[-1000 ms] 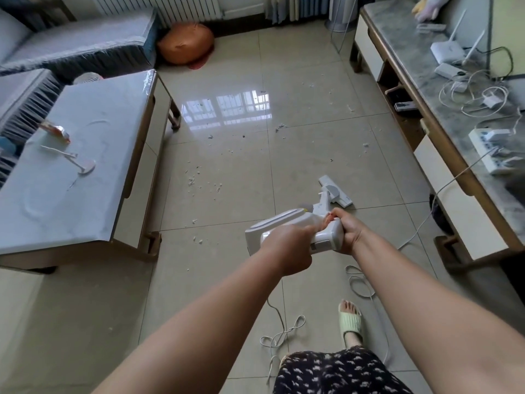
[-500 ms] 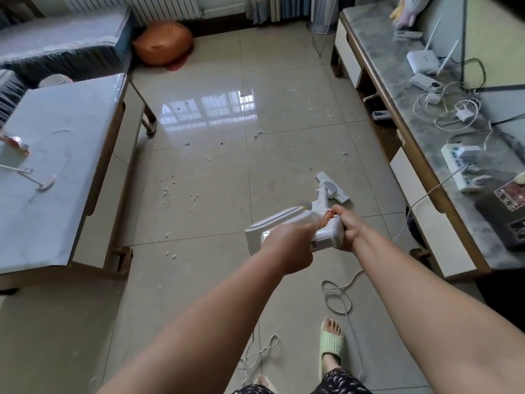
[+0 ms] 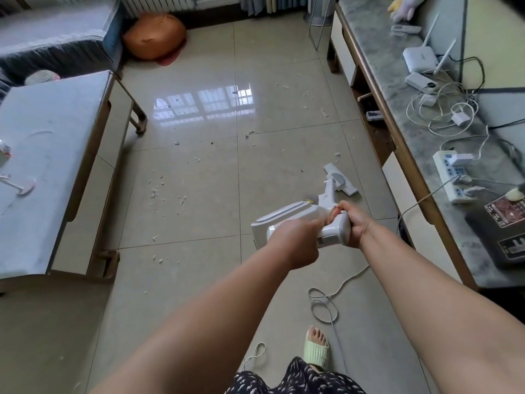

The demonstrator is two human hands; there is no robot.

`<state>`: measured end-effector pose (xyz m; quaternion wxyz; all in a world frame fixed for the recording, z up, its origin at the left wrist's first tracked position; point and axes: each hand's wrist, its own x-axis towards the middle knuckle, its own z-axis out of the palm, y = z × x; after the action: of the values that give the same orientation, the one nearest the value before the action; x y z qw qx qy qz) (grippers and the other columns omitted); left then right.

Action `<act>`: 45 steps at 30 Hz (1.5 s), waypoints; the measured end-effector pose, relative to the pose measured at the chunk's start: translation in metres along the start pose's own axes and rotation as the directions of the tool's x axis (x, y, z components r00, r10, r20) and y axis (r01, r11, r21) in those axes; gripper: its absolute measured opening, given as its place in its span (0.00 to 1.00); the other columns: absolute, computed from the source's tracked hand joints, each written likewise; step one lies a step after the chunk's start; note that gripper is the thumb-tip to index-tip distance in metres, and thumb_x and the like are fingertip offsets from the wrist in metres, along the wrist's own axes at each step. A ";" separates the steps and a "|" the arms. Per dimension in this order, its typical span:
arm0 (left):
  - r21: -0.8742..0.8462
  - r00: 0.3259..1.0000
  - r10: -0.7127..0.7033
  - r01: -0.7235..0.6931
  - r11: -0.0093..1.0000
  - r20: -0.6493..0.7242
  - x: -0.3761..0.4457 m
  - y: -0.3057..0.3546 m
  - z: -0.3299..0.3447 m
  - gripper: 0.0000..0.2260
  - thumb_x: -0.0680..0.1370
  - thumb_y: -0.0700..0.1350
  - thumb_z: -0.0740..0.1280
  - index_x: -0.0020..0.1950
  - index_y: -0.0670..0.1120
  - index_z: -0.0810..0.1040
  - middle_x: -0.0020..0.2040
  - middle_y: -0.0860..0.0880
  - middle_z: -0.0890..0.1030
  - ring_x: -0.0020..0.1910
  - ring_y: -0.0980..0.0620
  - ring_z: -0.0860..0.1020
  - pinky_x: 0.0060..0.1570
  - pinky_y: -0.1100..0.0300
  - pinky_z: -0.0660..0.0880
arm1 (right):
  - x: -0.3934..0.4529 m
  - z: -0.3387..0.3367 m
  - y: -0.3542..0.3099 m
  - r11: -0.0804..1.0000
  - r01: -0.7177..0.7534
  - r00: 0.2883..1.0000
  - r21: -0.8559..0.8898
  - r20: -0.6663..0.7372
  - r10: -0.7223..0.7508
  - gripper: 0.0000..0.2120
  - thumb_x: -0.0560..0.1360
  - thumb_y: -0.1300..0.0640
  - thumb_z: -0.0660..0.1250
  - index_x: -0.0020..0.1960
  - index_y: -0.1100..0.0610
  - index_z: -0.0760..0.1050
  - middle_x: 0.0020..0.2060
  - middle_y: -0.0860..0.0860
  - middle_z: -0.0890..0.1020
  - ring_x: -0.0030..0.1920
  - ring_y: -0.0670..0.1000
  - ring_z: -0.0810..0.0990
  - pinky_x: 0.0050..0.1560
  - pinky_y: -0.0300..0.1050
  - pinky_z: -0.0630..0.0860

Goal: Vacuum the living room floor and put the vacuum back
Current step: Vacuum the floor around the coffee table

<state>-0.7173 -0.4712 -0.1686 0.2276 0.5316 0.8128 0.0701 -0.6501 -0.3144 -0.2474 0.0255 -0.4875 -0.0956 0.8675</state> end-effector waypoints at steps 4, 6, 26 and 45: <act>-0.010 1.000 0.004 -0.004 1.000 0.010 0.019 0.015 -0.001 0.19 0.73 0.41 0.65 0.64 0.51 0.74 0.52 0.45 0.81 0.50 0.41 0.78 0.45 0.55 0.75 | 0.004 -0.009 -0.022 1.000 0.017 1.000 0.021 -0.008 -0.017 0.07 0.63 0.62 0.63 0.34 0.55 0.64 0.21 0.47 0.71 0.20 0.42 0.71 0.25 0.33 0.73; -0.015 1.000 -0.002 0.002 1.000 0.029 0.023 0.021 -0.001 0.20 0.73 0.41 0.65 0.64 0.51 0.74 0.52 0.45 0.81 0.51 0.41 0.78 0.44 0.55 0.74 | 0.006 -0.014 -0.028 0.999 0.020 1.000 0.031 -0.020 -0.020 0.07 0.62 0.62 0.63 0.34 0.55 0.64 0.21 0.47 0.71 0.20 0.42 0.71 0.24 0.34 0.73; 0.015 0.999 -0.035 0.035 0.999 0.018 -0.065 -0.062 -0.035 0.19 0.74 0.41 0.64 0.64 0.54 0.74 0.52 0.46 0.81 0.51 0.42 0.78 0.43 0.57 0.72 | 0.006 0.060 0.077 0.996 -0.012 1.000 0.087 0.026 0.010 0.08 0.62 0.64 0.62 0.26 0.57 0.66 0.21 0.47 0.71 0.19 0.43 0.71 0.34 0.32 0.73; 0.047 0.998 -0.018 0.021 0.999 -0.059 -0.150 -0.128 -0.055 0.17 0.75 0.41 0.64 0.64 0.52 0.73 0.52 0.46 0.80 0.50 0.43 0.78 0.40 0.58 0.69 | 0.005 0.117 0.170 0.997 -0.027 0.999 0.069 0.038 0.025 0.07 0.61 0.63 0.64 0.28 0.56 0.68 0.22 0.46 0.73 0.21 0.42 0.72 0.32 0.33 0.74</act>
<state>-0.7984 -0.6527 -0.1205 0.1915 0.5266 0.8258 0.0642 -0.7441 -0.4965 -0.2252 0.0292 -0.4712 -0.0596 0.8795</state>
